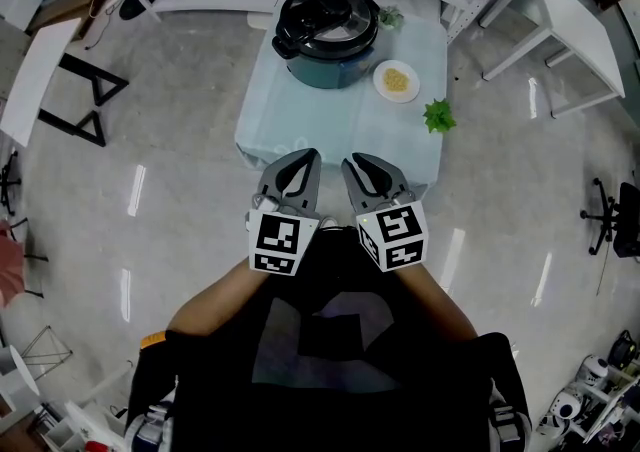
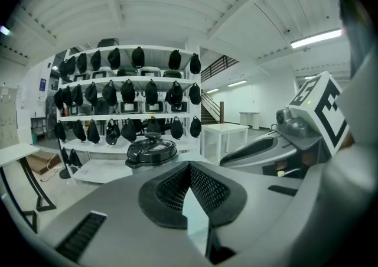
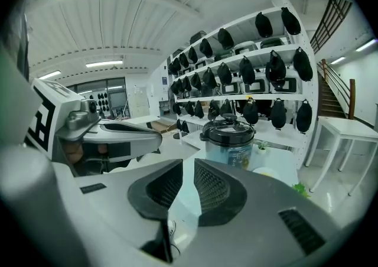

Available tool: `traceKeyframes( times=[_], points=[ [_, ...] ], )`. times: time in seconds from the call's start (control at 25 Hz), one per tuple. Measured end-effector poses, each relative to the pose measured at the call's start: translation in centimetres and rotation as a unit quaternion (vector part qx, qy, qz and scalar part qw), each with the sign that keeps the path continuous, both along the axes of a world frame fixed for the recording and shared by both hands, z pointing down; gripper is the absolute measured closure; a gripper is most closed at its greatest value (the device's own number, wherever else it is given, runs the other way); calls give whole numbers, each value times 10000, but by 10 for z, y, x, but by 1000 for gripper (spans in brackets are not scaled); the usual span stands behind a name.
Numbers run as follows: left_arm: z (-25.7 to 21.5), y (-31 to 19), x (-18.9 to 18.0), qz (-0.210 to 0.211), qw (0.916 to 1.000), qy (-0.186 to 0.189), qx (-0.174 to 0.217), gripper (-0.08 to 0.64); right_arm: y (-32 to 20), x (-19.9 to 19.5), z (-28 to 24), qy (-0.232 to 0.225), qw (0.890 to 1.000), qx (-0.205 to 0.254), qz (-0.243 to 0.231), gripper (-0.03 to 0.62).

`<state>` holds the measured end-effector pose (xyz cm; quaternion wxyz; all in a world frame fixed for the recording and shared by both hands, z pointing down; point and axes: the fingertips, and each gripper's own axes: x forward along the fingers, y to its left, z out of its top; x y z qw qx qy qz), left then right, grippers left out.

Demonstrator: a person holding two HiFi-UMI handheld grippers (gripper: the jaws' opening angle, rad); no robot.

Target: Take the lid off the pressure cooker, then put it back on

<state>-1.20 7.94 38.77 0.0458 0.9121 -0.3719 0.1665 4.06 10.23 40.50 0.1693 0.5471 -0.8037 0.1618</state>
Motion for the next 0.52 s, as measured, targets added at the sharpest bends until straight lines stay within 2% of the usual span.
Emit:
traceKeyframes(
  times=[0.52],
  points=[
    [-3,-1,-18,-195,9998,3,48,552,-3,-14,-1,-6,9999,26,-138,520]
  ],
)
